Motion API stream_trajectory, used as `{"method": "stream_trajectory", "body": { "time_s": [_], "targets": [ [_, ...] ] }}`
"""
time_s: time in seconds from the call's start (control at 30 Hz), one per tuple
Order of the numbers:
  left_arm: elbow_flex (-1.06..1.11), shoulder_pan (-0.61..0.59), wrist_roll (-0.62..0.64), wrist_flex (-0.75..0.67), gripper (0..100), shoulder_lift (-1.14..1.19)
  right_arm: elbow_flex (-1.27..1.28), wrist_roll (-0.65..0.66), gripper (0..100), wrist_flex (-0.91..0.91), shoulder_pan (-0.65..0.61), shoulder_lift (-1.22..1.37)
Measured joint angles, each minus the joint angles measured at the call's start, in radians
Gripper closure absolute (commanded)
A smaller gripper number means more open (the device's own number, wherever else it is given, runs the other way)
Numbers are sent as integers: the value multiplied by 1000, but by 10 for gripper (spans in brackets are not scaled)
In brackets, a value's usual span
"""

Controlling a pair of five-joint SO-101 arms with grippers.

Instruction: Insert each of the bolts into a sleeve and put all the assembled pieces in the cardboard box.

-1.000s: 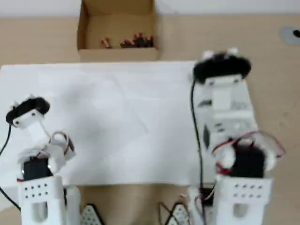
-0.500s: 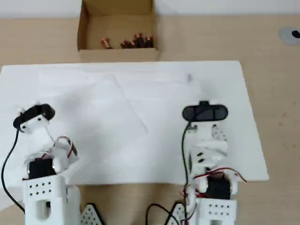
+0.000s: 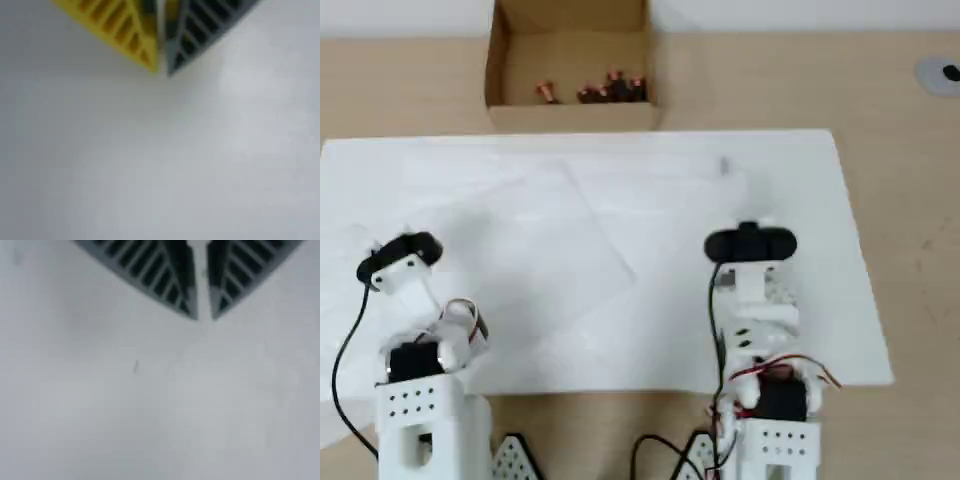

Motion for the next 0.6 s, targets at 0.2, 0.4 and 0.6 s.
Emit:
{"method": "stream_trajectory", "body": {
  "time_s": [0.2,0.4,0.6],
  "targets": [
    [0,0,0,0,989,0,0,0,988,75,0,0],
    [0,0,2,0,989,0,0,0,988,75,0,0],
    [0,0,2,0,989,0,0,0,988,75,0,0]
  ]
}}
